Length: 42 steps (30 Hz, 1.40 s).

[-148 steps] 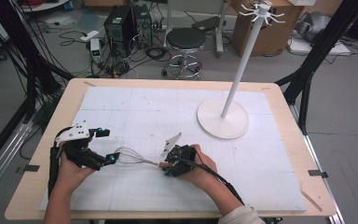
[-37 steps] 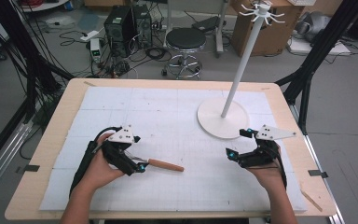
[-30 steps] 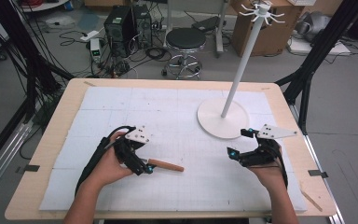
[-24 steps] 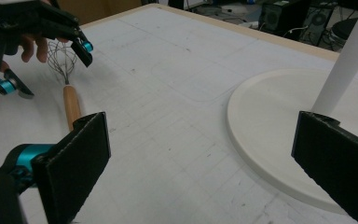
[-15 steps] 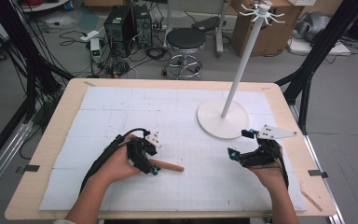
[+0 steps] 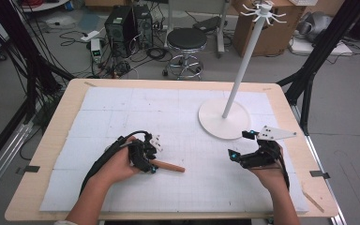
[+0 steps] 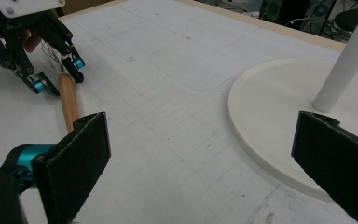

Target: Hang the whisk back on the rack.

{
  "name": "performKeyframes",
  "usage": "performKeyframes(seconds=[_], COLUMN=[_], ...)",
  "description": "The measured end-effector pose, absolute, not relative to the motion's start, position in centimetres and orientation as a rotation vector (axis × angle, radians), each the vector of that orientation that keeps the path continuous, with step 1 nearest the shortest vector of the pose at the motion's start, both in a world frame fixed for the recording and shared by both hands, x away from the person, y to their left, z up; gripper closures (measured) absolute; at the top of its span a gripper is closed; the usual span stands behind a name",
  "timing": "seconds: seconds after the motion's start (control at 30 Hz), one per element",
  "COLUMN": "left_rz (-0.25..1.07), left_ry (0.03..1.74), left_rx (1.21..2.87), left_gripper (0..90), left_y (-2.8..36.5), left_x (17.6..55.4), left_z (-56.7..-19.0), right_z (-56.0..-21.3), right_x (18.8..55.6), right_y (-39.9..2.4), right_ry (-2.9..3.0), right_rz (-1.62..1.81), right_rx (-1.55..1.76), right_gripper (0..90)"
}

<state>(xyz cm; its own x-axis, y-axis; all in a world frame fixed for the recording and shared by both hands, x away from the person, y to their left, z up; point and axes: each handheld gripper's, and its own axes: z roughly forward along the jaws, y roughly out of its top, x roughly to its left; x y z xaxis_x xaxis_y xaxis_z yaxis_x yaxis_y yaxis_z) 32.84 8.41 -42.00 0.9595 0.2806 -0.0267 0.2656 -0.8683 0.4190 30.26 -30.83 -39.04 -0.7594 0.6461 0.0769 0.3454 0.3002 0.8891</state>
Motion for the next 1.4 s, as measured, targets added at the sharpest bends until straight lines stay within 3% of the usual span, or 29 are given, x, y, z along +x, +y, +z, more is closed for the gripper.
performKeyframes(seconds=[0.13,0.2,0.57,0.93,1.4], left_rz=[0.050,0.038,0.065,0.064,0.104], left_ry=[0.344,0.304,0.310,0.348,0.307], left_rx=[2.725,2.768,2.774,2.466,2.279], left_gripper=[63.4,71.3,73.7,73.6,73.6], left_y=[7.8,7.2,7.1,8.3,6.8], left_x=[32.7,32.7,32.4,32.9,34.8], left_z=[-41.8,-41.6,-41.3,-37.6,-32.6], right_z=[-39.1,-39.1,-39.0,-39.0,-39.0], right_x=[30.3,30.2,30.2,30.2,30.1], right_y=[-30.7,-30.7,-30.9,-30.8,-30.9], right_ry=[2.279,2.284,2.273,2.276,2.271], right_rz=[1.436,1.436,1.436,1.431,1.439], right_rx=[0.895,0.898,0.897,0.896,0.891], right_gripper=[3.6,3.6,3.8,3.9,3.9])
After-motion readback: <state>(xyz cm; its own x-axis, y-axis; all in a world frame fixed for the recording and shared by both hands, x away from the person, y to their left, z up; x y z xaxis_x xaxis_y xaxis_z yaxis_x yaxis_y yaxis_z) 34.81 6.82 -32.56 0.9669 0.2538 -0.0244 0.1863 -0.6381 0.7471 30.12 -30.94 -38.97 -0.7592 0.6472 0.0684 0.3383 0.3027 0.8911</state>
